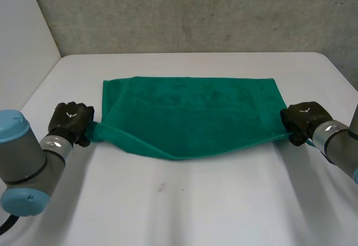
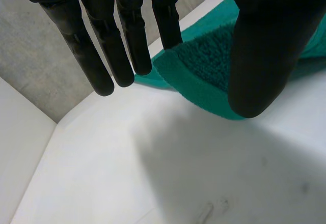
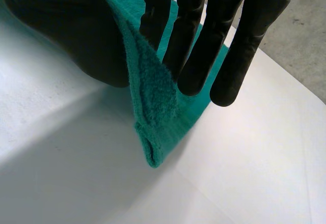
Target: Fold the towel.
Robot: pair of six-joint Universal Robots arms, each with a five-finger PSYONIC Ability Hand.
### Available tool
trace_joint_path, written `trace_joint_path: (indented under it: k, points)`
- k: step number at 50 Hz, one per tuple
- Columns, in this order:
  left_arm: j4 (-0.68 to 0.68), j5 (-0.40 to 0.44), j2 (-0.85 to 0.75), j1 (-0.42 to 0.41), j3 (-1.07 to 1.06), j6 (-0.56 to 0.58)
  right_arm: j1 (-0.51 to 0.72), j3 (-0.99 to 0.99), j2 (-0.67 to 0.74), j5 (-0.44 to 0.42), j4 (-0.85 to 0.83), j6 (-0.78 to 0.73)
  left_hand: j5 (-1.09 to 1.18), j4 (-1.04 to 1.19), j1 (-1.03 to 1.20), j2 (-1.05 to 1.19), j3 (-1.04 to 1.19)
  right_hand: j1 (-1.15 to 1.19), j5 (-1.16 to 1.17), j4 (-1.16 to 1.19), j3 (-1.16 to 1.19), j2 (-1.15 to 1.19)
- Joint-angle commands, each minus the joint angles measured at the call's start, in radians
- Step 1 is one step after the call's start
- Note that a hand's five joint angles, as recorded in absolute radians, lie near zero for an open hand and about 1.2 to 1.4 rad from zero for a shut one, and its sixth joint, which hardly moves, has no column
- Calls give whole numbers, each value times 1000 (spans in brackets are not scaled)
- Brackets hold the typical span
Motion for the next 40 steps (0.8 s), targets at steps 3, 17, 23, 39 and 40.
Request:
trace_joint_path:
  k: [3,17,23,39,40]
  points:
    - [-28,20,57,-15,-23,-1,2,10,0,0,-5,0,-103,-103,-111,-107,-109,409,227,204,212,218]
    - [-122,48,5,-22,60,2,1,18,2,-20,-5,-2,-201,-200,-208,-205,-206,409,227,204,212,218]
    - [-167,48,-51,-23,135,0,2,17,5,-20,-4,-2,-49,-48,-56,-53,-54,409,227,204,212,218]
    - [-247,48,144,-12,120,6,1,-35,-112,1,166,-173,747,748,740,743,742,409,227,204,212,218]
    - [-261,48,171,-12,108,8,1,-42,-157,1,239,-224,747,748,740,743,742,409,227,204,212,218]
